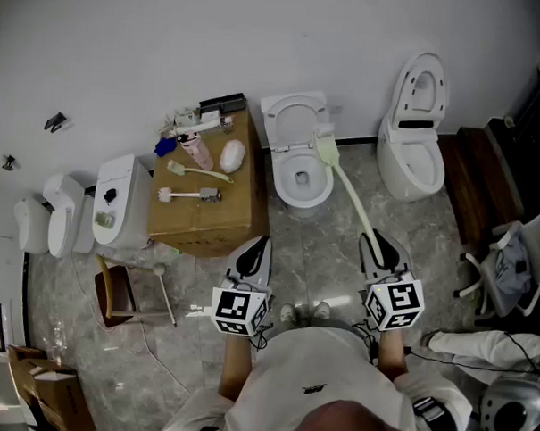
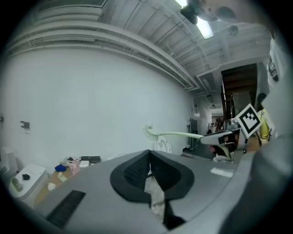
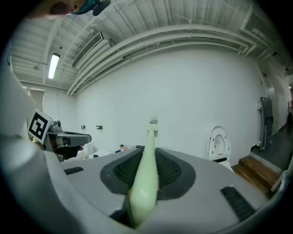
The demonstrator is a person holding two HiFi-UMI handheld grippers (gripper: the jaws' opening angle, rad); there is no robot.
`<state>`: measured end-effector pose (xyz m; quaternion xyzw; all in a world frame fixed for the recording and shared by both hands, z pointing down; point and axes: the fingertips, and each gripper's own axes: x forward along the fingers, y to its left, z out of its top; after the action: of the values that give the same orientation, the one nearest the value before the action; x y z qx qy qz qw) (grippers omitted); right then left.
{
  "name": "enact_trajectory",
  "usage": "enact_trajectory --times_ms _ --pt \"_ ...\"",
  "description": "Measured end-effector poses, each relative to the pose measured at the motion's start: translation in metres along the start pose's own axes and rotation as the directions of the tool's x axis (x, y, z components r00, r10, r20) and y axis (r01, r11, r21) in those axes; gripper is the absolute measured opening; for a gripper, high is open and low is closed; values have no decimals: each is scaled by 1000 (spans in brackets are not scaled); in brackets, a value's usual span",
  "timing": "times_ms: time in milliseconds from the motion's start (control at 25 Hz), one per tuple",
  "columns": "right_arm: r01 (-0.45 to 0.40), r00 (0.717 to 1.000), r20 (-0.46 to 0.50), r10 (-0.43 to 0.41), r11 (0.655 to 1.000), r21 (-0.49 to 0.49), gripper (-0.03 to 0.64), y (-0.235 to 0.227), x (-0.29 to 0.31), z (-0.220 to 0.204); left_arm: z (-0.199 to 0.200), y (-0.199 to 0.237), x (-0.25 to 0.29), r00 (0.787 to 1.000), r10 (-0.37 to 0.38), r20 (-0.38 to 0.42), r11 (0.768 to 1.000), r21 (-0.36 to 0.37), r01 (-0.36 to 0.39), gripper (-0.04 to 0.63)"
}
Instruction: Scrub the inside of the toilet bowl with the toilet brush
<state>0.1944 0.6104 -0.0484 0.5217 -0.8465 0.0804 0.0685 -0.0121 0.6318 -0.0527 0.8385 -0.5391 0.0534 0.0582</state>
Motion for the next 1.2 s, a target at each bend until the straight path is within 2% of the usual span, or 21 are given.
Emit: enact_trajectory --times_ms 400,680,880,1200 --pt "-57 998 -34 57 998 18 80 -24 11 -11 -6 -20 29 999 44 -21 999 -2 -44 11" --pt "-75 996 -56 76 997 30 80 -34 35 -15 -13 -16 53 998 48 -47 999 -5 -48 11" --pt "-73 995 -70 75 997 29 80 -42 63 -17 -15 0 78 998 48 -47 999 -14 -49 11" --pt "-58 994 -88 60 998 29 79 -46 127 -15 -17 49 130 998 36 -50 999 -27 -37 11"
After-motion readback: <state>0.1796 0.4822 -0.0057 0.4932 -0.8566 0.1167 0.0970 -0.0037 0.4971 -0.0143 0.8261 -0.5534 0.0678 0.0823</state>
